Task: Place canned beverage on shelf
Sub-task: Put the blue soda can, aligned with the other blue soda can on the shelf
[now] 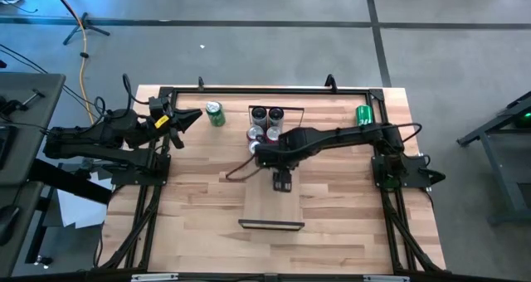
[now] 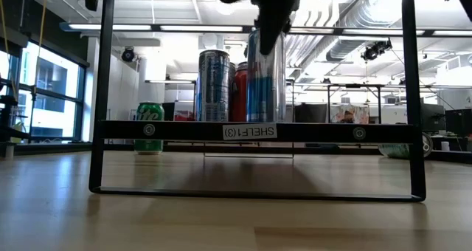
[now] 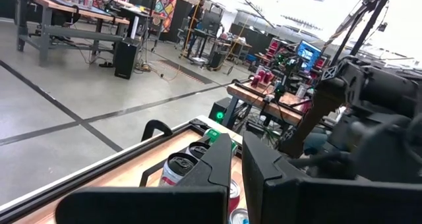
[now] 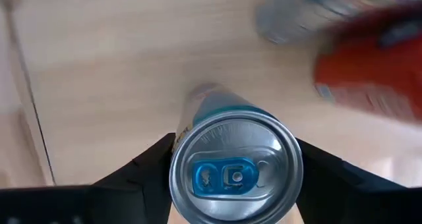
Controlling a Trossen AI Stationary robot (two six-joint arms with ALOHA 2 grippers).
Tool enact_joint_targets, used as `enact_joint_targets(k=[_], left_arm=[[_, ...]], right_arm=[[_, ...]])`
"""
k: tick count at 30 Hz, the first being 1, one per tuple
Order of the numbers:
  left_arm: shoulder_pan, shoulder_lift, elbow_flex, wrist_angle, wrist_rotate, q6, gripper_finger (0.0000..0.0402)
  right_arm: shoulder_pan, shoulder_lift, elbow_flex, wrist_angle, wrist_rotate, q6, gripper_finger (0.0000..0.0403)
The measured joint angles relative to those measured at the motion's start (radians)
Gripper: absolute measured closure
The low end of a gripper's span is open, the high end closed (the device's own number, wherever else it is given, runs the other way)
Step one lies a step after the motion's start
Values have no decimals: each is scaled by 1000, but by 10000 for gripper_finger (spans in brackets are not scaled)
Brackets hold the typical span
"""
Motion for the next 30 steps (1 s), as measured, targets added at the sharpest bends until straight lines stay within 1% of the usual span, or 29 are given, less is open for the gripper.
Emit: enact_joint_targets(k=[3,6,11,14,22,26,30], left_arm=[[0,0,0,-3,0,0,401],[0,0,0,-3,19,0,401],[0,0,0,-4,49,0,401],[0,0,0,-4,50,0,401],[0,0,0,-4,49,10,401],[0,0,0,-4,49,9,401],[0,0,0,-4,49,1,401]], right_arm=[[-20,0,0,-6,-1,156,169],[-34,-1,0,-15,3,268,172],[-32,-1,0,-52,78,396,173],[-21,0,0,-67,113,410,165],[-8,2,-1,-38,110,379,146],[-9,2,-1,-36,84,430,144],[-11,2,-1,-37,93,447,143]])
